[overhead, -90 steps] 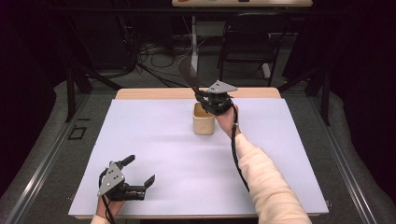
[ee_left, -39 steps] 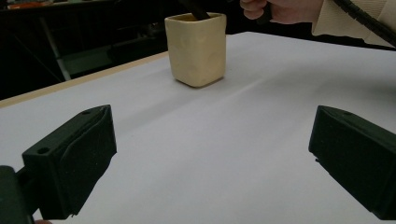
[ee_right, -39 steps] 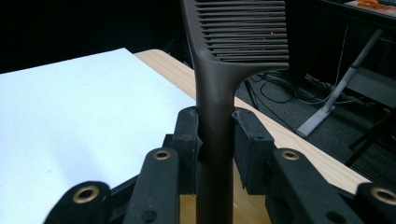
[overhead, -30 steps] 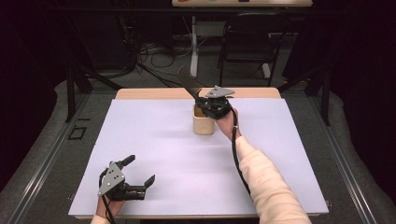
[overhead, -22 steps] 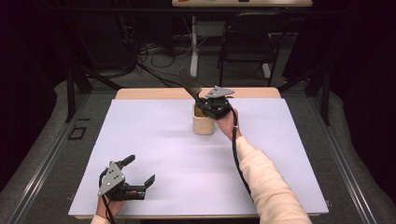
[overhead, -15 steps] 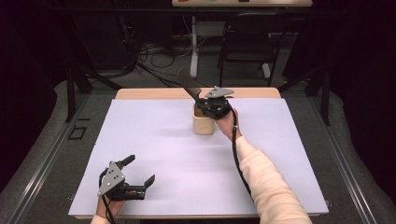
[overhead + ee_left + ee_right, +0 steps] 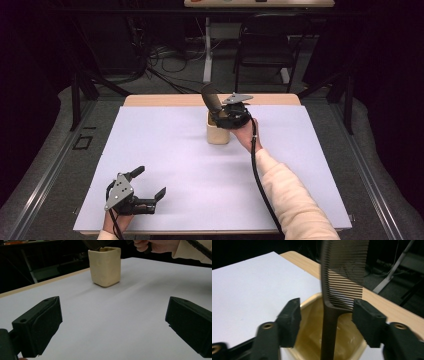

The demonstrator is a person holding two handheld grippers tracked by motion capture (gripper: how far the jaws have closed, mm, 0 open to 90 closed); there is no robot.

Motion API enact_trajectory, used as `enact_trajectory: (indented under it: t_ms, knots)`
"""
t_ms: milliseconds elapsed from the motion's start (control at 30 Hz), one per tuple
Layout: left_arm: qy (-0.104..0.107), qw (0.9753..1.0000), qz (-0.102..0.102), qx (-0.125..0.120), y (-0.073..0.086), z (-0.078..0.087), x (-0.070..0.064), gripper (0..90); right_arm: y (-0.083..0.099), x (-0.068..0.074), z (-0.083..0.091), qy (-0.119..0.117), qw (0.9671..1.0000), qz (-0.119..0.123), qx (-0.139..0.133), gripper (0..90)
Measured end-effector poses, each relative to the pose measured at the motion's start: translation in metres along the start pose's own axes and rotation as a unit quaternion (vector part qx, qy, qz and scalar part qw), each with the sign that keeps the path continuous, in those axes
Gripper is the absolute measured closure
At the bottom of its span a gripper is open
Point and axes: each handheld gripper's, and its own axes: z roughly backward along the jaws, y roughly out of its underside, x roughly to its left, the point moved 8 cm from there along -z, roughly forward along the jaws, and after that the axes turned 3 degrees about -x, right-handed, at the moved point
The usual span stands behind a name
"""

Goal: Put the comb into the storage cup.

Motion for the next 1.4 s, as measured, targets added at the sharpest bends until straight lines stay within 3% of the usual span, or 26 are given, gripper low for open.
enact_trajectory:
  t_ms: [267,700,1400]
  knots:
    - [0.001,1.0,0.0,0.001,0.0,-0.001,0.0,0.8,0.003,0.0,0.018,-0.025,0.9995,-0.006,0.019,16.3]
    - [0.0,1.0,-0.002,0.002,0.0,-0.001,0.0,0.9,0.001,0.011,0.042,-0.065,0.9976,0.006,0.023,4.3]
    - [0.0,1.0,-0.003,0.001,0.0,0.0,-0.001,0.8,0.013,0.022,0.079,-0.097,0.9948,0.013,0.027,0.0]
